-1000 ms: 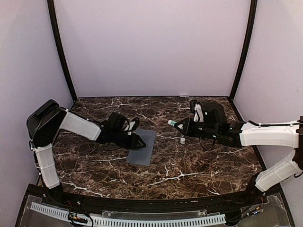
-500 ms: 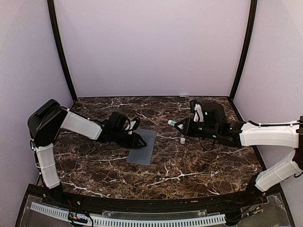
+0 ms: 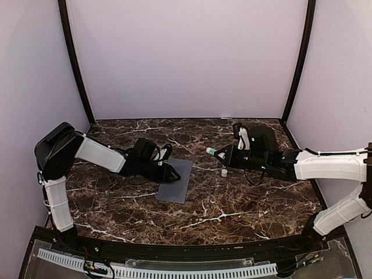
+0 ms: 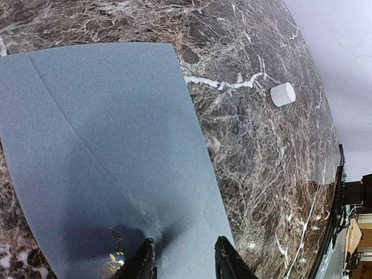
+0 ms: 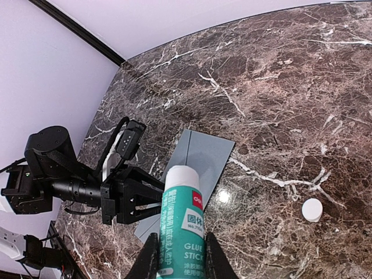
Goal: Place the letter into the envelope and seal it
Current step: Paint the envelope at the center of the board.
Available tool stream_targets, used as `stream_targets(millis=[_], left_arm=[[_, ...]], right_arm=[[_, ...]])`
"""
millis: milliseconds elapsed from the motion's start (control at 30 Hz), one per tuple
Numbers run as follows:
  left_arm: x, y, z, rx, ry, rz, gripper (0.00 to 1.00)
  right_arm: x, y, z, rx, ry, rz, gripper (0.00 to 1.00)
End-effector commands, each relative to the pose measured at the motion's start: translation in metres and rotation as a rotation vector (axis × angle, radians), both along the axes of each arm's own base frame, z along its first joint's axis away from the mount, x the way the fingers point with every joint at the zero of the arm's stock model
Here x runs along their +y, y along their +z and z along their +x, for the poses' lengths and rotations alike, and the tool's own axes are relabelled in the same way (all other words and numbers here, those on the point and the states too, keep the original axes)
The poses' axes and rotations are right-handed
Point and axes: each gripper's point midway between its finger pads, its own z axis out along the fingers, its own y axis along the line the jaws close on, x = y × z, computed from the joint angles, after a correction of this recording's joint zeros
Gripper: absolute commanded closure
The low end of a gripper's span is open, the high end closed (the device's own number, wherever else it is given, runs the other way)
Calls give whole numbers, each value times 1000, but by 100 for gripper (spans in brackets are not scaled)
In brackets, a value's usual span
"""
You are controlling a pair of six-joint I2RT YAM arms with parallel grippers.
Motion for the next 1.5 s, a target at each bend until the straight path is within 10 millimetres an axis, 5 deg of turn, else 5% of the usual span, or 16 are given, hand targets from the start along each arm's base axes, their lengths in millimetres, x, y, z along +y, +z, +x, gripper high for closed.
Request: stream_targets(millis=[0,233,500,767,1467], left_arm=[[32,-50,-22,132,41,167,65],[26,-45,-22,143,31,133,66],[0,28,-2,0,-10,-28,64],[-3,67,6,-97,-13,-64,63],[-5,16,-2,6,-30,-45,64]], right_arm=[[-1,7,4,-16,-15,24,98],[-4,11,3,-21,-21,26,98],[-6,13,2,-25,-27,24,98],[-5,12,3,-22,-26,21,98],[-4,12,3,-20,-26,25,98]])
